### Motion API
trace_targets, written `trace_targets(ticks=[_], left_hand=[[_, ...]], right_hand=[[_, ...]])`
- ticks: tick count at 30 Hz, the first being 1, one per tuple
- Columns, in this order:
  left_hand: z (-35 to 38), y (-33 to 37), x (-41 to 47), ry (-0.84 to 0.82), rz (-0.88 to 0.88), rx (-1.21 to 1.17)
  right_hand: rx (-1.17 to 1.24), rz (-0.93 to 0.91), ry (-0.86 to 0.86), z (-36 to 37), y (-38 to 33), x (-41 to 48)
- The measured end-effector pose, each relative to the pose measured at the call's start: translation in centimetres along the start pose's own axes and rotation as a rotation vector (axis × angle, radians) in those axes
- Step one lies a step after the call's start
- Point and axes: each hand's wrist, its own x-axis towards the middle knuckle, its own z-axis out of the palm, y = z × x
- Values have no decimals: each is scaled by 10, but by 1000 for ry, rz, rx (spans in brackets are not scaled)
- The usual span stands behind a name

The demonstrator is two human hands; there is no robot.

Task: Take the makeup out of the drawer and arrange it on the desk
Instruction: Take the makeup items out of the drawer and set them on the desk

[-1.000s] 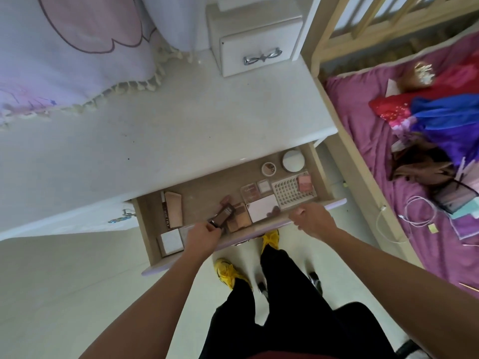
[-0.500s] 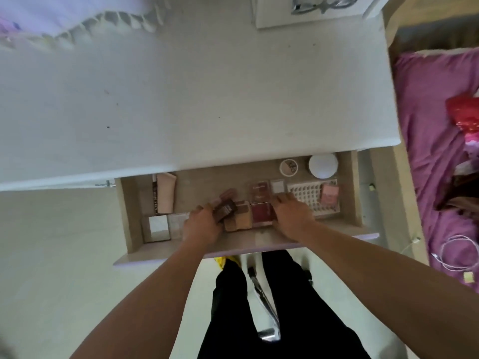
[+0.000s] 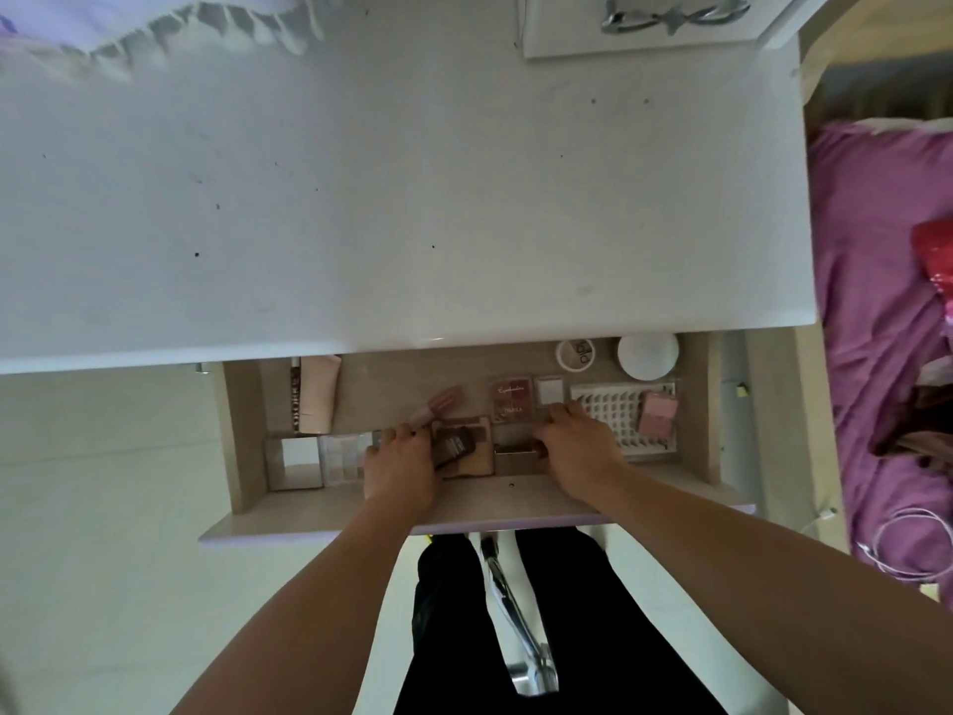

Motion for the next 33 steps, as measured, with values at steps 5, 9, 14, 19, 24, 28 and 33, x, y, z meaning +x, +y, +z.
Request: trace_targets(ticks=[5, 9, 14, 19, 24, 28, 33], left_hand=[[-22, -7, -19, 20, 45, -128], [-47, -18, -43, 39, -23, -373], [-73, -51, -86, 40, -146, -986], [-104, -108, -131, 81, -187, -1395], [-140, -188, -150, 186, -146, -1547], [-167, -269, -147, 209, -75, -1528], [-211, -368, -130, 241, -10, -1426]], right_hand=[[171, -12, -23, -10, 13, -15], [229, -32, -10, -35, 12, -31], [220, -119, 50, -84, -11, -47], [274, -146, 132, -132, -54, -52], [431, -131, 258, -167, -122, -38], [517, -61, 330, -187, -191, -13], [668, 69, 351, -195, -277, 19]])
